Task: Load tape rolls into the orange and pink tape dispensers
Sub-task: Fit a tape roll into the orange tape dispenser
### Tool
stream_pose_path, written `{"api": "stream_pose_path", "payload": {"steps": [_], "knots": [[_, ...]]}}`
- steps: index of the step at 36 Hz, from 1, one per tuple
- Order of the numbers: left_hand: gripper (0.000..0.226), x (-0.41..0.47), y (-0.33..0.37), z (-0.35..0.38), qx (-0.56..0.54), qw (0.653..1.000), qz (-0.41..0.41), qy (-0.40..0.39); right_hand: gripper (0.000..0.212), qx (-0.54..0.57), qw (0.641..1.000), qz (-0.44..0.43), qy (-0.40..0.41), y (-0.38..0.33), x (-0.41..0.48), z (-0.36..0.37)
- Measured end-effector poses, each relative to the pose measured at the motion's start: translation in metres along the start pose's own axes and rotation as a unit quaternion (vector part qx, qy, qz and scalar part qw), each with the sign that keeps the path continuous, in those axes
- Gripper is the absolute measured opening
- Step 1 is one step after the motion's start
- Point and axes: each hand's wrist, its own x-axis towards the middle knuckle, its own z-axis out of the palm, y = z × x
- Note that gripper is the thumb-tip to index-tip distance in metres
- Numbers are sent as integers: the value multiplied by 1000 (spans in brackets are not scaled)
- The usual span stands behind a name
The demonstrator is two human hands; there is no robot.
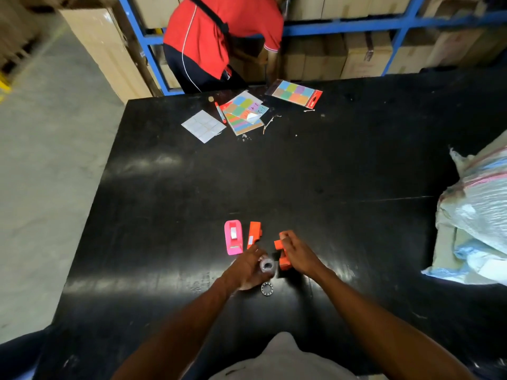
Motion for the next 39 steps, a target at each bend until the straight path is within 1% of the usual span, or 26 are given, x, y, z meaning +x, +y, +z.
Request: {"api": "stream_pose_path", "payload": {"steps": [1, 2, 4, 5, 6, 7, 8, 9, 12, 15, 19, 24, 28, 30, 36, 39], "knots": [[51, -1, 4, -4, -25, 999, -21, -10, 25, -3, 1000, 0, -11, 0, -2, 0], [47, -2, 9, -8, -61, 997, -43, -30, 25, -5, 1000, -5, -18, -3, -4, 1], [19, -4, 21, -20, -96, 990, -59, -79, 23, -12, 999, -17, -30, -7, -9, 2], [10, -5, 27, -25, -84, 991, -39, -92, 22, -11, 999, -18, -37, -6, -10, 3], [6, -7, 30, -32, -113, 988, -59, -91, 22, -8, 999, -22, -46, -9, -13, 3], [20, -4, 27, -34, -147, 983, -78, -78, 22, -4, 998, -25, -54, -10, -15, 5], [39, -3, 24, -35, -193, 975, -91, -64, 23, 0, 998, -30, -61, -12, -17, 6], [47, -3, 21, -34, -213, 972, -87, -45, 24, -4, 997, -36, -66, -14, -19, 7], [47, -10, 24, -38, -255, 964, -72, -21, 29, -41, 995, -69, -56, -21, -24, 7], [60, -15, 27, -42, -315, 947, -68, -5, 31, -39, 995, -83, -44, -26, -27, 3], [42, -23, 31, -43, -383, 921, -72, -13, 28, -29, 995, -90, -31, -30, -28, 2], [34, -30, 37, -43, -427, 902, -59, -13, 26, -27, 995, -92, -24, -28, -27, 3], [24, -35, 43, -49, -443, 895, -51, 16, 27, -26, 995, -93, -27, -29, -30, -1], [25, -38, 44, -52, -437, 898, -43, 15, 28, -25, 995, -92, -28, -30, -33, -1], [44, -38, 44, -55, -431, 900, -51, 36, 26, -11, 994, -105, -11, -29, -30, 2], [43, -37, 44, -55, -439, 896, -55, 44, 26, 1, 995, -102, -3, -31, -30, 2]]}}
